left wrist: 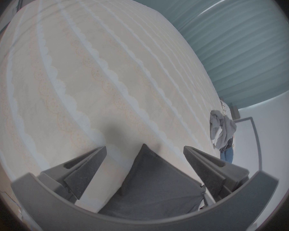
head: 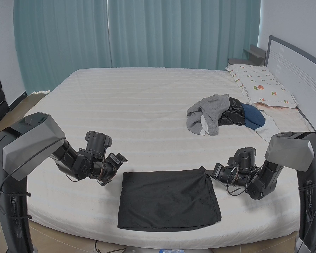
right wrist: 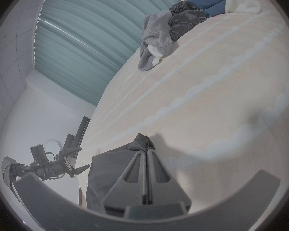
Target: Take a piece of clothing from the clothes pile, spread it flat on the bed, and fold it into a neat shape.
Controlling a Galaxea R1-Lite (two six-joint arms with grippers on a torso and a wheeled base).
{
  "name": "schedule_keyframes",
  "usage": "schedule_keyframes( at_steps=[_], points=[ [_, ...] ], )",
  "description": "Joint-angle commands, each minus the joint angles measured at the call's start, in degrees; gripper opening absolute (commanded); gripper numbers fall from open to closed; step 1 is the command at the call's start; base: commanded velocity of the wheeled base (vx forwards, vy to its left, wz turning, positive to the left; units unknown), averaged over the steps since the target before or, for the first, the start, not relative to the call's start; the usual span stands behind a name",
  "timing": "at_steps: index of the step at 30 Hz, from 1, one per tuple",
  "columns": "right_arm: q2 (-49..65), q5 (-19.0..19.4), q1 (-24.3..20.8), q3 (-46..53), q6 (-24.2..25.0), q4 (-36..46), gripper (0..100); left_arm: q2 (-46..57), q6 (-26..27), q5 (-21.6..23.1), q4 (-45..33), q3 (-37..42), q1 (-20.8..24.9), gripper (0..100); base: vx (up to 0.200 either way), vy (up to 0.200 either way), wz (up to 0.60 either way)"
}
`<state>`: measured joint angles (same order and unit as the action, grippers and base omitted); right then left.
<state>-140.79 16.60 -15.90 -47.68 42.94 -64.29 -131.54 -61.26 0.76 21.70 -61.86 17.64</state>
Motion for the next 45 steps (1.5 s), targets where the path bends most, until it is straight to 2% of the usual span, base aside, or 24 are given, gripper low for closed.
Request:
schedule_keyframes(
  at_steps=[1, 5, 10, 11, 23, 29, 45],
  points=[
    [-0.10, 0.01, 0.43, 0.04, 0.04, -0.22, 0, -0.91, 1.32, -1.37, 0.19, 0.95, 1.61, 100, 0.000, 0.000, 0.00],
    [0.16, 0.01, 0.43, 0.22, 0.04, -0.39, 0, -3.20, 2.20, -4.45, 2.56, -0.11, 3.54, 100, 0.000, 0.000, 0.00],
    [0.43, 0.01, 0.25, 0.48, 0.04, -0.39, 0, -5.13, 5.80, -5.68, 5.28, -1.51, 4.60, 100, 0.000, 0.000, 0.00],
    [0.43, 0.01, 0.25, 0.48, 0.04, -0.39, 0, -5.22, 5.80, -5.68, 5.28, -1.51, 4.60, 0, 0.000, 0.000, 0.00],
    [0.34, 0.01, 0.43, 0.13, 0.04, -1.10, 0, -5.75, 5.97, -5.94, 5.28, -2.13, 5.04, 0, 0.000, 0.000, 0.00],
    [-0.10, -0.08, 0.43, 0.74, -0.04, -3.65, 0, -5.57, 5.62, -9.28, 5.28, -2.04, 4.16, 0, 0.000, 0.000, 0.00],
    [-1.42, -0.08, 0.25, -0.14, -0.04, -3.73, 0, -5.66, 5.36, -9.37, 5.20, -1.51, 3.98, 0, 0.000, 0.000, 0.00]
  ],
)
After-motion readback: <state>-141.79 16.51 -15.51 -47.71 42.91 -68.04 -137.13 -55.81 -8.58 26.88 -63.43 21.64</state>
